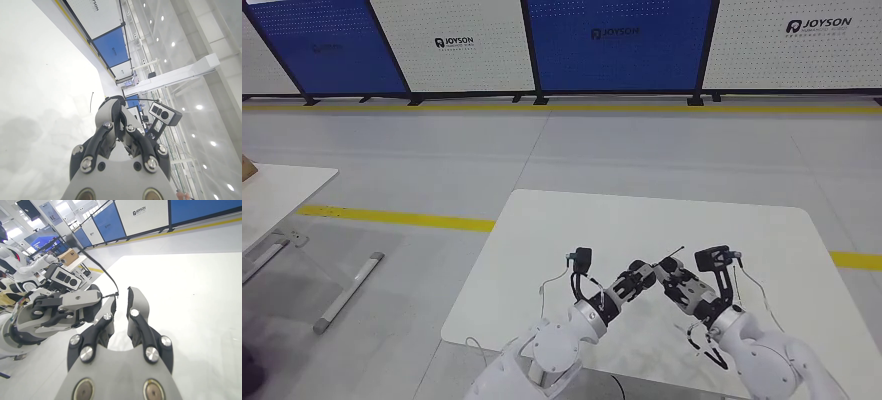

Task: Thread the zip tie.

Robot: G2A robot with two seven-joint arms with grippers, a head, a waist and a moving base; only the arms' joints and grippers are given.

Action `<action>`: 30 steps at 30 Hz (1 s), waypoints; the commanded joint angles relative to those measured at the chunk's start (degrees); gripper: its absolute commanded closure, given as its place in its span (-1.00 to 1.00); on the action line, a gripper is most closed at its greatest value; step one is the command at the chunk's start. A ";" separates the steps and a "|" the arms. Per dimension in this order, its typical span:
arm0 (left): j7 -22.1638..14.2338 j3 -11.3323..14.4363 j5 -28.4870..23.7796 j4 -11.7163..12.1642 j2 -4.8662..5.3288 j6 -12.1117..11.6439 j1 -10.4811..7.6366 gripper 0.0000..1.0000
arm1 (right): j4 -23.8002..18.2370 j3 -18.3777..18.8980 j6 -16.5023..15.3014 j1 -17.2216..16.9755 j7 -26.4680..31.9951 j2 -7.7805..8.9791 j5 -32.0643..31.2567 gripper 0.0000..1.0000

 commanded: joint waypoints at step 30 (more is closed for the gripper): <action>-0.60 -0.03 0.01 -0.39 0.12 -0.91 -0.28 1.00 | 1.47 -1.68 0.76 1.95 2.25 -0.28 -0.38 1.00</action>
